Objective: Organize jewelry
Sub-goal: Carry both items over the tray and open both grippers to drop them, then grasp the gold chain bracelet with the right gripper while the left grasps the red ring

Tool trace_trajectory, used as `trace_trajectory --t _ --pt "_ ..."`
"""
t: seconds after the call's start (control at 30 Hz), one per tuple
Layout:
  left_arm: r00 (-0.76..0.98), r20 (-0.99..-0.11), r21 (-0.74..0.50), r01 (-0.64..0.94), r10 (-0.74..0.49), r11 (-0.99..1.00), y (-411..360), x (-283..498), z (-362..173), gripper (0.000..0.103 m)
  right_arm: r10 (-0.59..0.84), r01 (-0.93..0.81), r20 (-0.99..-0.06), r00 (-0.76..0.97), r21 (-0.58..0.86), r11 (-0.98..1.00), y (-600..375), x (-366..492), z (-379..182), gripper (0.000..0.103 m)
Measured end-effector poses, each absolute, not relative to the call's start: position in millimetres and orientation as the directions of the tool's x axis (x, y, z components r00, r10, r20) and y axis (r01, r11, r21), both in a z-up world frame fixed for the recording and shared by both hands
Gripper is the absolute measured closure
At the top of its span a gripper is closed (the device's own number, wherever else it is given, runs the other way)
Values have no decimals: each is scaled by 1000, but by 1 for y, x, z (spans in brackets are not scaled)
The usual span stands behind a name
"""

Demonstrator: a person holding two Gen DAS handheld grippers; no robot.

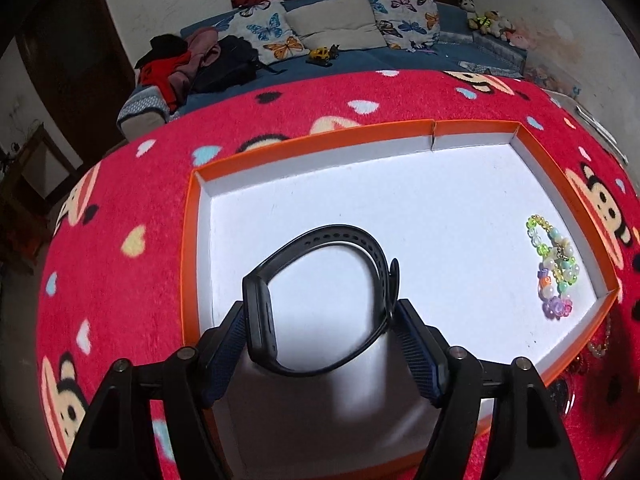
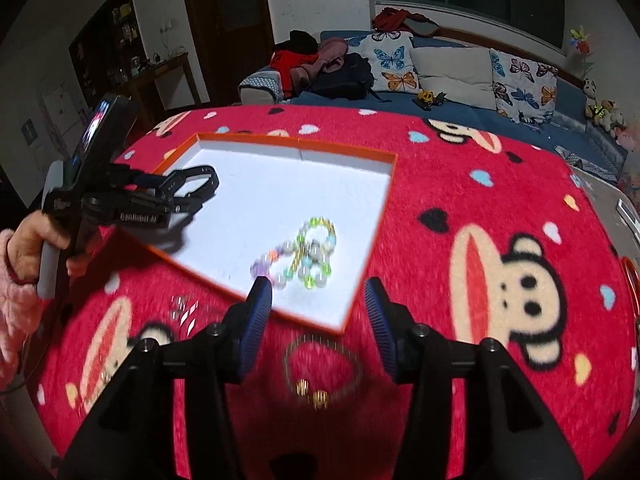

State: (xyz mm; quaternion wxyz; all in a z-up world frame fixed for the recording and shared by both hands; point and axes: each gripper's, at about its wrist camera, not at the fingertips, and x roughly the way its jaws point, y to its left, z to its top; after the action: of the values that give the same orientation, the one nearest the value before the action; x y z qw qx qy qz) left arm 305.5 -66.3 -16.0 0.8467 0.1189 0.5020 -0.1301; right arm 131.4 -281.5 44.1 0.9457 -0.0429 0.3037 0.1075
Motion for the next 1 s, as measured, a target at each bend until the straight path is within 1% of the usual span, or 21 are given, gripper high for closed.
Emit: trace_trajectory --t 0.1,0.2,0.4,0.47,0.5,0.6,0.77,0.83,1.0 --pt "475 -873 66 332 -106 941 -65 297 -13 21 177 -227 -602 779 -8 974 -283 121 32 54" --pt "489 -865 64 329 -112 942 -63 288 -9 21 191 -230 -620 761 18 973 -285 111 20 54" --pt "528 -838 44 324 -142 945 -55 261 9 21 191 -235 -647 738 19 972 -284 107 4 55" --pt "553 -821 54 323 -142 945 -54 250 18 21 195 -234 -652 733 26 972 -285 108 2 60" --pt "559 -817 56 324 -143 944 -54 246 21 21 197 -236 -655 729 30 971 -285 108 1 65" --pt "573 -806 52 324 -152 945 -50 234 28 21 198 -242 -662 723 25 970 -284 109 -2 69" --pt "581 -799 43 316 -157 948 -44 215 29 21 186 -236 -666 722 16 972 -286 110 -2 69" --pt "584 -798 51 312 -149 949 -42 208 27 21 174 -213 -668 723 24 977 -291 111 -2 69" --pt "572 -804 23 304 -163 953 -35 195 18 21 157 -160 -665 730 57 986 -304 117 -2 70"
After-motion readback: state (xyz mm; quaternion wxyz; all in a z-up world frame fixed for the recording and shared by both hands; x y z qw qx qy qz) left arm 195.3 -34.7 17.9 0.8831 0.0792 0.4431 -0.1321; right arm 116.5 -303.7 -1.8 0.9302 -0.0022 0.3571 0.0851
